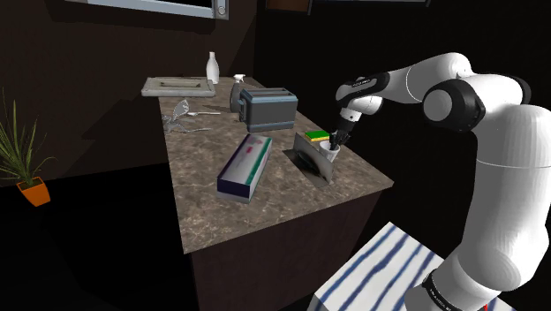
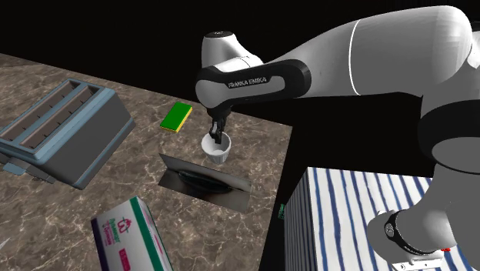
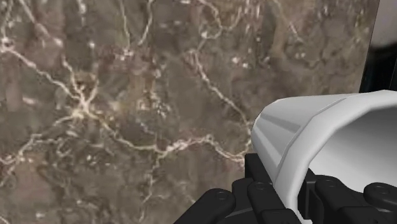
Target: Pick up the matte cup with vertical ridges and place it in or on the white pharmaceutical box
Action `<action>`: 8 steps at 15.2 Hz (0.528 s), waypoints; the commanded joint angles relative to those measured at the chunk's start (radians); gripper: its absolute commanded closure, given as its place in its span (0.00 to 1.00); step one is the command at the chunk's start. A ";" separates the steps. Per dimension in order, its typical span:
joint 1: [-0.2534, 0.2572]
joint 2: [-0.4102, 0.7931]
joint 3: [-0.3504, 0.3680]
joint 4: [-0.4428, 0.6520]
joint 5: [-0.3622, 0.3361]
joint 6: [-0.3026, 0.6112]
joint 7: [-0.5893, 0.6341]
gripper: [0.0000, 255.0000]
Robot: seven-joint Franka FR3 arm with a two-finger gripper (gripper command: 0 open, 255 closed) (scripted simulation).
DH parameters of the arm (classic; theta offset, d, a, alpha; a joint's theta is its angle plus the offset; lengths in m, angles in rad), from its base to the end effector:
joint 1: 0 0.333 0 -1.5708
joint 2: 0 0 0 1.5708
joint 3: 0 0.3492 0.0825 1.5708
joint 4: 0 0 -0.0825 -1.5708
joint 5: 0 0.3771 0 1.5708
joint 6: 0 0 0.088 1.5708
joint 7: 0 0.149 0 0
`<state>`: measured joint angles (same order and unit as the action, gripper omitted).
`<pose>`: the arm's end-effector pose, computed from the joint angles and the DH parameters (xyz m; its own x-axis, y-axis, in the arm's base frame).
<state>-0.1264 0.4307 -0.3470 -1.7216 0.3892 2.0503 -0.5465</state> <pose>0.6089 -0.2502 0.3362 0.9948 -0.0982 0.0269 -0.0908 -0.9750 -0.2027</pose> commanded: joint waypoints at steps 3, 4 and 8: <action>0.000 0.000 0.000 0.000 0.000 0.000 0.000 1.00; 0.000 0.000 0.000 -0.001 0.000 0.000 0.000 1.00; 0.001 -0.006 -0.002 0.005 -0.004 -0.010 0.004 1.00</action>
<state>-0.1261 0.4270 -0.3480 -1.7204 0.3874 2.0459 -0.5451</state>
